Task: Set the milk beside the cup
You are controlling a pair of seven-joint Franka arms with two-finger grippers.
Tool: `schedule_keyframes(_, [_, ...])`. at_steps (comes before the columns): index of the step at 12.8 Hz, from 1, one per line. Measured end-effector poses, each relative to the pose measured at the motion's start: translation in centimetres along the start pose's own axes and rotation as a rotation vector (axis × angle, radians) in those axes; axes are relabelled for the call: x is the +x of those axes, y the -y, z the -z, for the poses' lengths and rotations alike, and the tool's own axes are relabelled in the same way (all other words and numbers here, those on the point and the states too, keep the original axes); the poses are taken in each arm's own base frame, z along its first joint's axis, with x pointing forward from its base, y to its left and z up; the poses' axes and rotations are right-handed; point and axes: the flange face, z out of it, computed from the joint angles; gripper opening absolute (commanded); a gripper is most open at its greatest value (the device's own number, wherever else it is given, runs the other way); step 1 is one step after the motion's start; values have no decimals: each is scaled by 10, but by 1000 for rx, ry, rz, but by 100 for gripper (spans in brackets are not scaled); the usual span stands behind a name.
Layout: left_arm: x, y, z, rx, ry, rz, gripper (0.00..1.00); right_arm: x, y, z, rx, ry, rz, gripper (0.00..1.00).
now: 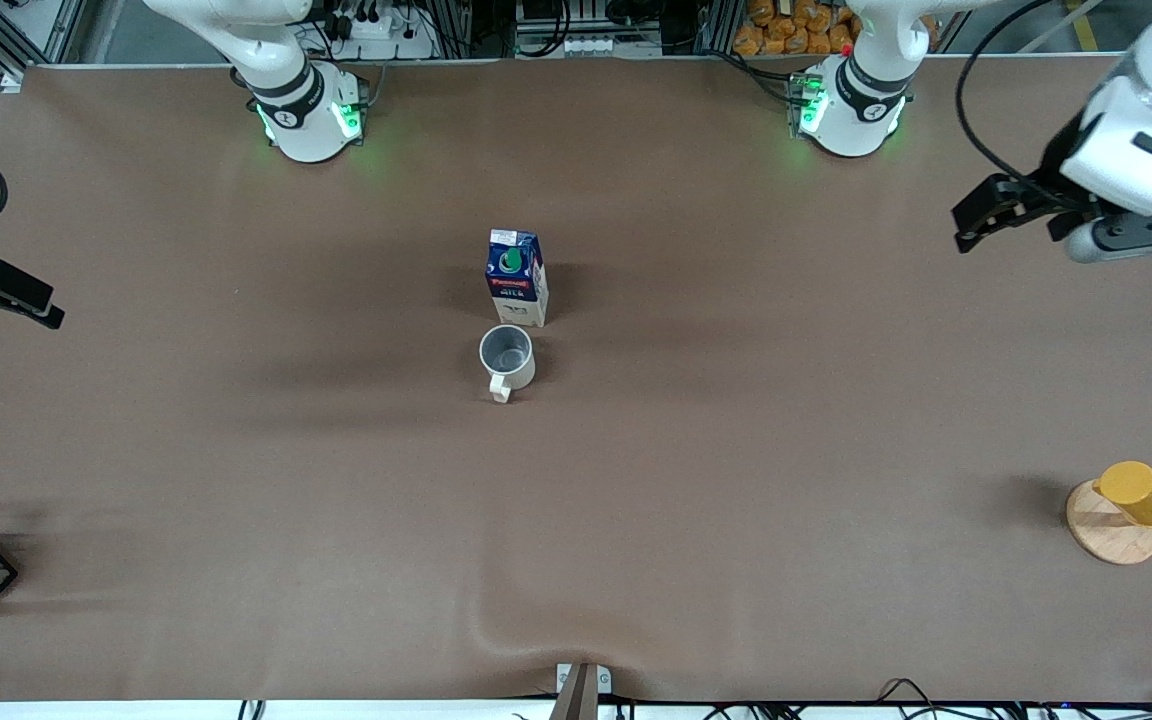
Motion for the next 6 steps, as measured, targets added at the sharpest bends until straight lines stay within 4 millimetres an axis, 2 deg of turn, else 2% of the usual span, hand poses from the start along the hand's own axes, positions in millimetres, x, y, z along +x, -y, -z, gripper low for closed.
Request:
schedule_keyframes(3, [2,33,-5,-16,42,-47,100,-1,0,0,0,10,0,100])
schedule_keyframes(6, [2,45,-6,-34,62,-96,100,-2,0,0,1,12,0,100])
